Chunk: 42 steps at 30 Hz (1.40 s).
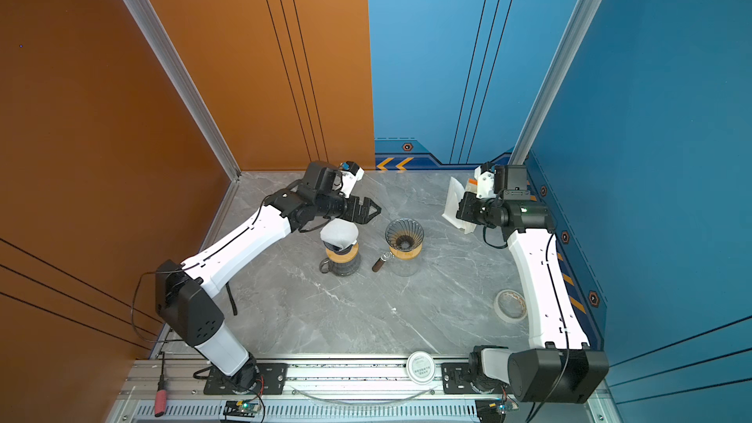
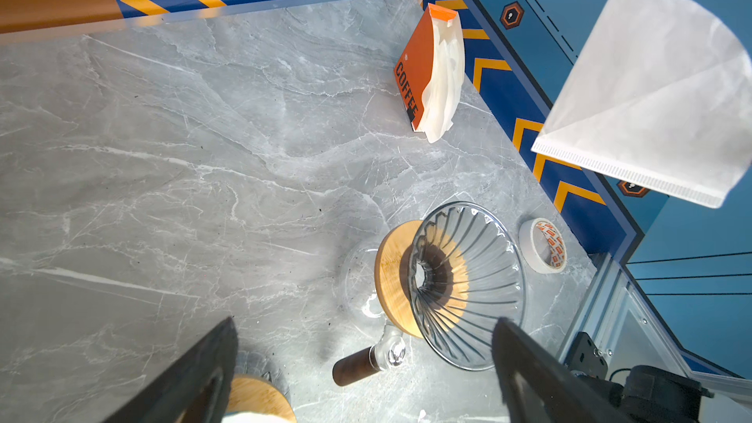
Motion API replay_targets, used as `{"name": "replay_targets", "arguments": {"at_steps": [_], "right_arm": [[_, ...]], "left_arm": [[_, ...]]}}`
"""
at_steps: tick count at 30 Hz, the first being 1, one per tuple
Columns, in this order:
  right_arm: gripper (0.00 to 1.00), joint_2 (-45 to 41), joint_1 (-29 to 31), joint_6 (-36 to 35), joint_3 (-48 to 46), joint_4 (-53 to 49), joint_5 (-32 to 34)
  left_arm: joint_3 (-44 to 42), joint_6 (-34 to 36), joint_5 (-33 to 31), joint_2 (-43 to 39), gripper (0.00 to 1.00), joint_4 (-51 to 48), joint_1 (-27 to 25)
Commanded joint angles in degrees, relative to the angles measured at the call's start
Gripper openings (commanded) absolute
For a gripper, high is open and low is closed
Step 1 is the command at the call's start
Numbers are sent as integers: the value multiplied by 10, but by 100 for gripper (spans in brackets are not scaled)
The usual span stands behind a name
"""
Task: Place the coffee filter in the dripper
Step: 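Carry the held filter over the glass dripper with the right gripper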
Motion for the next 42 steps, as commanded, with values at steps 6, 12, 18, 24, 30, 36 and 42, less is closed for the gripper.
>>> {"name": "replay_targets", "arguments": {"at_steps": [6, 12, 18, 24, 30, 36, 42], "right_arm": [[0, -15, 91, 20, 43, -71, 17], [0, 3, 164, 46, 45, -78, 82], [0, 27, 225, 72, 34, -55, 167], [0, 48, 279, 86, 28, -46, 249], [0, 50, 313, 107, -15, -2, 301], [0, 75, 331, 113, -33, 20, 319], [0, 91, 338, 118, -47, 45, 309]], "left_arm": [[18, 20, 44, -21, 98, -10, 8], [18, 22, 52, -29, 98, -11, 9], [20, 7, 58, -34, 98, -10, 9], [23, -34, 55, -32, 98, -10, 8], [25, -69, 43, -25, 98, -11, -7], [35, -93, 42, -5, 94, -10, -23], [48, -114, 44, 29, 90, -10, -36]]}}
